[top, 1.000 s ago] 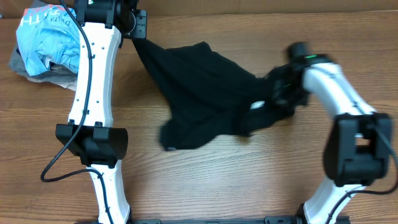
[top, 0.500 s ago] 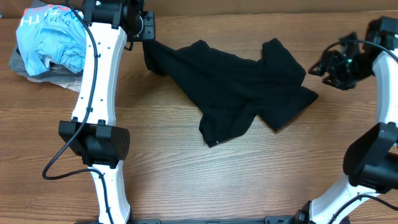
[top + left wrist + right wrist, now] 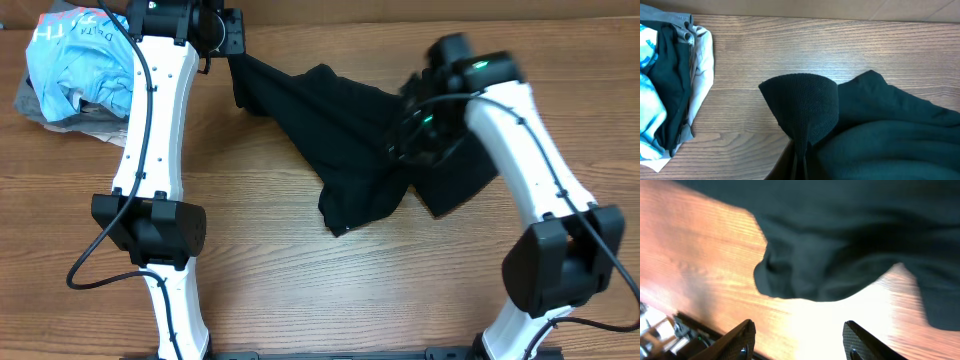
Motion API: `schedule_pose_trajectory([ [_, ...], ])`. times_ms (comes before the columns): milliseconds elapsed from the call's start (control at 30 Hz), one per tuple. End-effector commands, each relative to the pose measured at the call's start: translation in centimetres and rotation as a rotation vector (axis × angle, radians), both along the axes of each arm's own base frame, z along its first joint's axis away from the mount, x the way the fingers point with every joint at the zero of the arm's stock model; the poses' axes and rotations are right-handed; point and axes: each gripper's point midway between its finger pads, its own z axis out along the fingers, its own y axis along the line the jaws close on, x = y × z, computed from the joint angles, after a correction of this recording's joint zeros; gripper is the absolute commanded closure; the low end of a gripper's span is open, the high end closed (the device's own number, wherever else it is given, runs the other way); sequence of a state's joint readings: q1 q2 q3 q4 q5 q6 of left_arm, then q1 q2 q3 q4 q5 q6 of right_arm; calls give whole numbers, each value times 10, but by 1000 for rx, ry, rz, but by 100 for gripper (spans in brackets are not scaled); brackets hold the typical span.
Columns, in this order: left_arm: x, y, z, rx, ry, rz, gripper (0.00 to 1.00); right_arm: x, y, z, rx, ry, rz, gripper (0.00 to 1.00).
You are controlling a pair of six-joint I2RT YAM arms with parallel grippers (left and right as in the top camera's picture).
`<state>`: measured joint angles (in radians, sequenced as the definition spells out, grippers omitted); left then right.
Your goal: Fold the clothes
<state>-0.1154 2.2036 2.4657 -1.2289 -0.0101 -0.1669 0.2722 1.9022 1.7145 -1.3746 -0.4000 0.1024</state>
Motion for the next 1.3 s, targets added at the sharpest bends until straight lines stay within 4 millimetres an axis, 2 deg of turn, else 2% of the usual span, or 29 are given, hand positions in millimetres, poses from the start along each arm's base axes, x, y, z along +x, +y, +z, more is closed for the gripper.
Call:
schedule_pose_trajectory([
  [0, 0, 4, 8, -17, -19, 25, 96, -16, 32, 0, -20, -41, 80, 40],
  [233, 0, 9, 8, -17, -19, 32, 96, -37, 85, -22, -92, -156, 261, 39],
  [400, 0, 9, 8, -17, -18, 32, 96, -50, 106, -50, -108, -203, 332, 35],
  [600, 0, 9, 8, -16, -19, 32, 96, -53, 100, -89, -193, -254, 356, 32],
  [800, 0, 9, 8, -17, -20, 32, 96, -44, 88, -101, -264, -302, 348, 33],
  [867, 0, 9, 8, -17, -19, 32, 96, -44, 88, -102, -262, -309, 359, 40],
  [933, 0, 9, 8, -17, -19, 32, 96, -44, 89, -102, -261, -310, 361, 54],
  [1067, 0, 9, 8, -17, -18, 32, 96, -44, 88, -102, -262, -307, 353, 95],
  [1133, 0, 9, 8, -13, -19, 28, 96, -41, 84, -101, -282, -305, 309, 96],
  [1200, -1, 11, 12, -10, -26, 25, 96, -35, 79, -90, -288, -300, 263, 96],
  [1267, -5, 16, 23, -7, -42, 28, 96, -22, 66, -58, -287, -300, 195, 96],
])
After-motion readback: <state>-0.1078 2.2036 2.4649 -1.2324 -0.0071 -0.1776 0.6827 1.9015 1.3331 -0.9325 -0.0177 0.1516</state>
